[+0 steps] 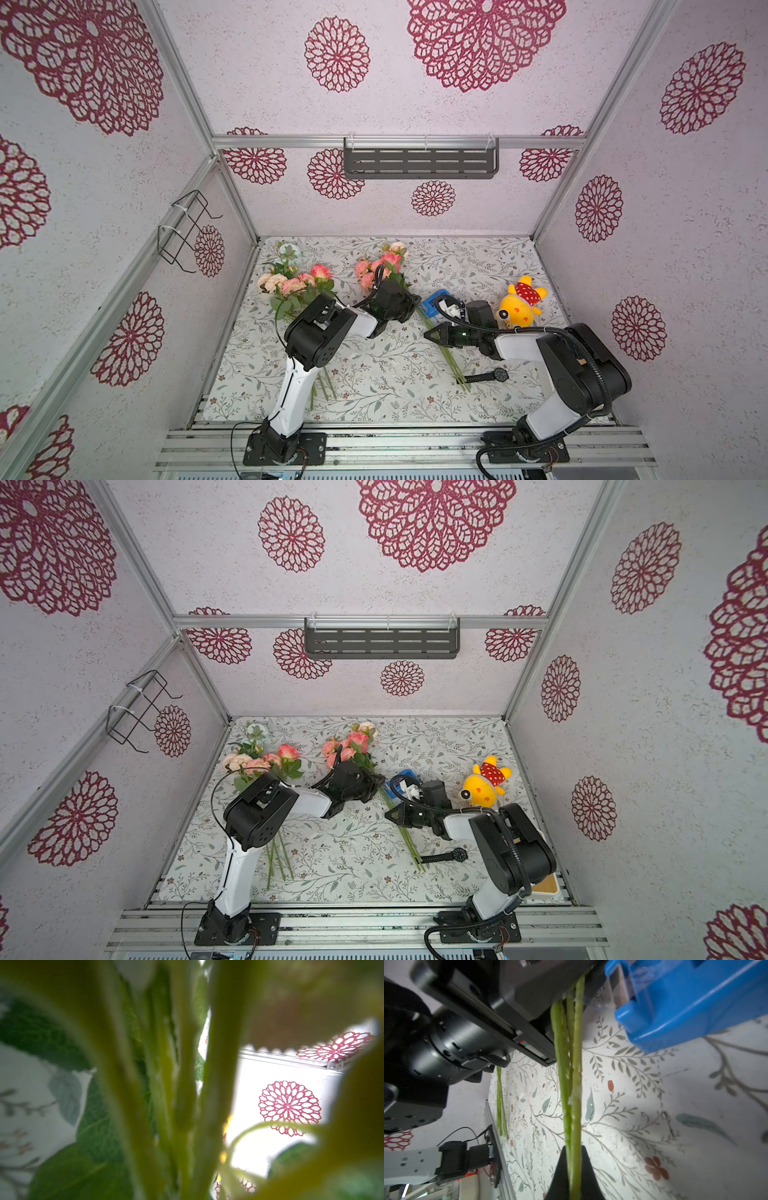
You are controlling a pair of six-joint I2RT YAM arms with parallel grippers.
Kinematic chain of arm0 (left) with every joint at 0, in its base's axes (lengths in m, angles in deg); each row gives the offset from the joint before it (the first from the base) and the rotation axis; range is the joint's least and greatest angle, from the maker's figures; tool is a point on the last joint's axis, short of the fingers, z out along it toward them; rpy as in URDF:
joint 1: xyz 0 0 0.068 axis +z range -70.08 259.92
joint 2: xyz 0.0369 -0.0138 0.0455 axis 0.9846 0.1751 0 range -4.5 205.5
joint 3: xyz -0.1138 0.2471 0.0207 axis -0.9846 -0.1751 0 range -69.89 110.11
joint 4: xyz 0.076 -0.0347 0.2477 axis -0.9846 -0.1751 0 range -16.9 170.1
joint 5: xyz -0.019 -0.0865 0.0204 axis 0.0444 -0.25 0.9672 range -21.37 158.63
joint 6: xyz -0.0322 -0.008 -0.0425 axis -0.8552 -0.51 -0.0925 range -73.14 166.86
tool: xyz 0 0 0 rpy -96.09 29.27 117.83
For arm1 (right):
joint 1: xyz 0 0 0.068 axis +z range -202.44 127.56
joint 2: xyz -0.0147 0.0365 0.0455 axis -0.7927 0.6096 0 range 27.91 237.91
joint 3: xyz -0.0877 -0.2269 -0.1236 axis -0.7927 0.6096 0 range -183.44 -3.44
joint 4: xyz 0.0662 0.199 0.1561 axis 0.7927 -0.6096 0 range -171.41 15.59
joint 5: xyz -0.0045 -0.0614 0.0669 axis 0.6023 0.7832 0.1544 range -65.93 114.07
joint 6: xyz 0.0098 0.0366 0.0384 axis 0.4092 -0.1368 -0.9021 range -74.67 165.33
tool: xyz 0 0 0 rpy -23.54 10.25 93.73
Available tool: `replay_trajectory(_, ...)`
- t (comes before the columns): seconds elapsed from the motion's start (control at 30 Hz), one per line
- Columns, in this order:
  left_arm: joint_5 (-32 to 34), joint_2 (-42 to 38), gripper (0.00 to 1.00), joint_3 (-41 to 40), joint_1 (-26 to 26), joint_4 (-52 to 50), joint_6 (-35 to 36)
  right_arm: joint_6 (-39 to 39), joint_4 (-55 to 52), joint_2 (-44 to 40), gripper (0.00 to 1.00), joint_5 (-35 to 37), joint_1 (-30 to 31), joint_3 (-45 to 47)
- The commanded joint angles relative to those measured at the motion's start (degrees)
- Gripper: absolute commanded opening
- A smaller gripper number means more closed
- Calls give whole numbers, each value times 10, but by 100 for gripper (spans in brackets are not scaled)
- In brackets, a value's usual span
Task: Wrap bouquets with tape
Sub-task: Wrap the tape around the bouquet.
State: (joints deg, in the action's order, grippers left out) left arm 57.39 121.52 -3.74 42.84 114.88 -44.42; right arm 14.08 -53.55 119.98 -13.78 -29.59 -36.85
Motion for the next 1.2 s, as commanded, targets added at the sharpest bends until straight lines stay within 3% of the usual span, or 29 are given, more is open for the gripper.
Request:
replay_trajectory(0.0,-3,-13,0,-3,1,21,-16,57,-119,-33,0,129,3,-28)
replay_trajectory(0.03,-4,-12,0,-1,1,20,-15,70,-137,-40,0,148,7,-34)
replay_trajectory(0.17,-2,-15,16,-3,1,-9,-15,109,-186,-56,0,212,29,-56)
replay_trajectory(0.3,12,-26,38,-15,3,-12,-17,138,-211,-69,0,265,58,-76)
replay_trajectory(0.47,7,-35,53,-15,3,-26,-13,141,-215,-70,0,277,78,-94)
replay_trajectory(0.73,-5,-64,60,-33,2,-63,-35,138,-207,-51,0,277,85,-105)
replay_trajectory(0.9,-25,-91,69,-26,2,-129,-33,140,-215,-40,0,283,85,-115)
replay_trajectory(1.0,-9,-128,84,-25,3,-206,-8,135,-208,-42,0,282,85,-111)
replay_trajectory(1.17,-24,-126,88,-4,-3,-223,-7,128,-189,-45,0,278,86,-100)
